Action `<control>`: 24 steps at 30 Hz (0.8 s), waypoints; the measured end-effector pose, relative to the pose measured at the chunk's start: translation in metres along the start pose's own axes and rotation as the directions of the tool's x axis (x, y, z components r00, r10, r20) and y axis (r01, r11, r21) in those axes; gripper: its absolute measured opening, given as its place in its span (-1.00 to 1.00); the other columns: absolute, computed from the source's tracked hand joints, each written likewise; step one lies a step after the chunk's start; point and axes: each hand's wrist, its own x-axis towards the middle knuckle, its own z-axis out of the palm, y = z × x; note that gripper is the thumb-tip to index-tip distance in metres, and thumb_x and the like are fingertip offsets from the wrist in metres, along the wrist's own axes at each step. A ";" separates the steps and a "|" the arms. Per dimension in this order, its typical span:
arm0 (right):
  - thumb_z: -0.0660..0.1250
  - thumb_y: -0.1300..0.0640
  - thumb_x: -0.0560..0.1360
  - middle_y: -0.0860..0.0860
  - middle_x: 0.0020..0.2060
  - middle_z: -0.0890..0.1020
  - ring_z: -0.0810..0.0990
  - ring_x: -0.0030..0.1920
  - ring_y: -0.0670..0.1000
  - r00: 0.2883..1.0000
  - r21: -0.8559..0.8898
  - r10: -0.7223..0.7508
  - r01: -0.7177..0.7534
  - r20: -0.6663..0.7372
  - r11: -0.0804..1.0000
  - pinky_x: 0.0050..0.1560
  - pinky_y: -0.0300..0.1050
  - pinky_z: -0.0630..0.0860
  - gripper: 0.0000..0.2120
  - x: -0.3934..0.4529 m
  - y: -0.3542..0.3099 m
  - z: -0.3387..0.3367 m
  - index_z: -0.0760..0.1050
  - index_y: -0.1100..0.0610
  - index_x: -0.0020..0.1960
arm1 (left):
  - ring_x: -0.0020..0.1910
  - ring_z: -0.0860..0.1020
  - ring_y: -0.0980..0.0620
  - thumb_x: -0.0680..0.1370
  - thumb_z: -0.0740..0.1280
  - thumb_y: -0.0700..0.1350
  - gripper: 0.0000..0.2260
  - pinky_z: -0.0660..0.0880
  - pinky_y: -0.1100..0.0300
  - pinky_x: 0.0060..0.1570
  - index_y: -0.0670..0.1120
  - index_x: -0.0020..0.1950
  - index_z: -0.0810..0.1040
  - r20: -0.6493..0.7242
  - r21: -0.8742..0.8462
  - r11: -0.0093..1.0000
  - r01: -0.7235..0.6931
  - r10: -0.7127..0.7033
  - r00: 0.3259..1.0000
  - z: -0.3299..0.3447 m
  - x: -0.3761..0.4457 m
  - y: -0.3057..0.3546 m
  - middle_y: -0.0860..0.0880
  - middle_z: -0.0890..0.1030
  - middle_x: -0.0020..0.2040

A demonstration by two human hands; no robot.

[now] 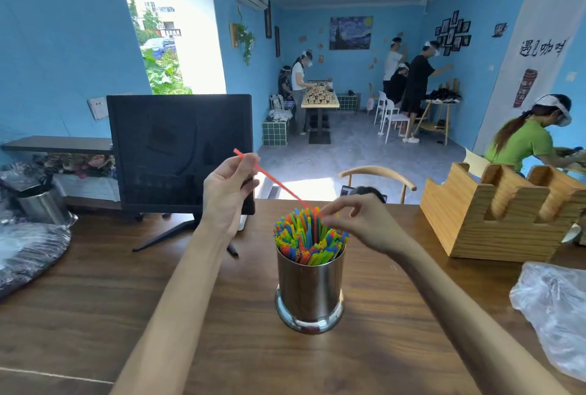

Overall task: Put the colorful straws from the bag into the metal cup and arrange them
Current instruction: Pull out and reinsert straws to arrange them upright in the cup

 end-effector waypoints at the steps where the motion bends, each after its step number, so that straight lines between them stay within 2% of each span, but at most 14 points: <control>1: 0.58 0.18 0.44 -0.12 -0.15 0.72 0.60 -0.09 -0.20 0.999 -0.098 -0.023 0.027 0.042 0.995 -0.01 -0.30 0.42 -0.90 -0.001 0.001 0.005 0.74 0.09 -0.05 | -0.13 0.66 0.10 0.49 0.45 0.02 -0.87 0.59 0.25 -0.11 0.02 -0.05 0.76 0.010 0.045 0.998 -0.046 0.045 0.999 0.005 -0.001 0.000 0.03 0.72 -0.14; 2: 0.59 0.13 0.43 -0.08 -0.10 0.70 0.58 0.00 -0.13 0.998 -0.149 -0.041 0.047 0.046 0.988 0.05 -0.23 0.41 -0.88 -0.003 0.001 0.008 0.73 0.07 -0.04 | -0.11 0.69 0.06 0.53 0.44 -0.02 -0.87 0.61 0.23 -0.09 0.02 0.03 0.74 0.019 0.116 0.988 -0.097 0.096 0.995 0.010 -0.003 -0.001 0.01 0.74 -0.12; 4: 0.61 0.04 0.40 -0.06 -0.12 0.66 0.54 0.04 -0.04 0.997 -0.144 -0.081 0.083 0.019 0.986 0.08 -0.17 0.40 -0.86 -0.005 -0.002 0.009 0.73 0.03 -0.08 | -0.18 0.70 0.04 0.60 0.41 -0.15 -0.84 0.62 0.22 -0.11 0.04 0.14 0.68 0.078 0.273 0.939 -0.207 0.193 0.978 0.016 -0.007 -0.006 -0.01 0.74 -0.16; 7: 0.65 -0.14 0.28 -0.12 -0.14 0.65 0.51 0.01 -0.09 0.978 -0.169 -0.120 0.150 0.173 0.974 0.06 -0.26 0.37 -0.73 -0.011 -0.005 0.012 0.72 -0.04 -0.12 | -0.23 0.71 0.05 0.59 0.44 -0.19 -0.64 0.61 0.24 -0.15 0.25 0.23 0.59 0.227 0.426 0.852 -0.306 0.227 0.947 0.018 -0.016 -0.016 0.01 0.73 -0.16; 9: 0.65 -0.23 0.22 -0.13 -0.08 0.63 0.46 0.03 -0.07 0.957 -0.281 -0.093 0.172 0.274 0.944 0.12 -0.21 0.35 -0.62 -0.014 -0.004 0.018 0.68 -0.09 -0.08 | -0.24 0.71 0.07 0.57 0.47 -0.15 -0.63 0.60 0.25 -0.16 0.31 0.19 0.55 0.280 0.505 0.798 -0.328 0.208 0.937 0.019 -0.021 -0.028 0.04 0.72 -0.17; 12: 0.65 -0.25 0.22 -0.12 -0.06 0.63 0.44 0.01 -0.01 0.961 -0.378 -0.101 0.197 0.259 0.904 0.20 -0.06 0.34 -0.58 -0.013 -0.002 0.021 0.60 -0.11 -0.06 | -0.21 0.68 0.13 0.54 0.51 -0.07 -0.78 0.59 0.21 -0.13 0.24 0.07 0.61 0.323 0.619 0.713 -0.329 0.151 0.934 0.018 -0.027 -0.047 0.09 0.70 -0.19; 15: 0.64 -0.21 0.25 -0.14 -0.09 0.59 0.40 -0.05 -0.03 0.955 -0.407 -0.160 0.253 0.249 0.878 0.10 -0.06 0.32 -0.61 -0.013 -0.001 0.022 0.60 -0.06 -0.08 | -0.08 0.64 0.19 0.50 0.50 0.10 -0.92 0.61 0.07 -0.05 0.17 -0.04 0.69 0.355 0.731 0.596 -0.331 0.082 0.931 0.010 -0.030 -0.061 0.21 0.70 -0.11; 18: 0.64 -0.19 0.27 -0.14 -0.16 0.58 0.38 -0.11 -0.06 0.954 -0.413 -0.213 0.285 0.211 0.865 -0.02 -0.13 0.26 -0.66 -0.015 0.003 0.023 0.67 -0.05 -0.08 | 0.00 0.57 0.20 0.42 0.37 0.34 -0.67 0.56 0.09 0.00 0.12 -0.15 0.73 0.356 0.800 0.490 -0.347 0.076 0.931 0.004 -0.032 -0.068 0.20 0.67 -0.07; 22: 0.63 -0.21 0.26 -0.33 -0.20 0.45 0.36 -0.12 -0.12 0.931 -0.427 -0.307 0.364 0.198 0.828 -0.05 -0.25 0.25 -0.61 -0.017 0.004 0.031 0.70 -0.03 -0.03 | 0.00 0.56 0.20 0.45 0.34 0.33 -0.65 0.54 0.09 0.00 0.10 -0.15 0.74 0.316 0.793 0.515 -0.326 0.110 0.942 0.004 -0.031 -0.069 0.21 0.64 -0.10; 24: 0.61 -0.21 0.28 -0.26 -0.21 0.52 0.39 -0.11 -0.11 0.917 -0.423 -0.352 0.398 0.185 0.814 -0.04 -0.20 0.31 -0.63 -0.018 0.006 0.035 0.70 -0.01 -0.05 | 0.00 0.57 0.20 0.46 0.39 0.29 -0.70 0.54 0.13 0.00 0.10 -0.15 0.74 0.289 0.782 0.542 -0.308 0.123 0.949 0.005 -0.031 -0.069 0.21 0.64 -0.09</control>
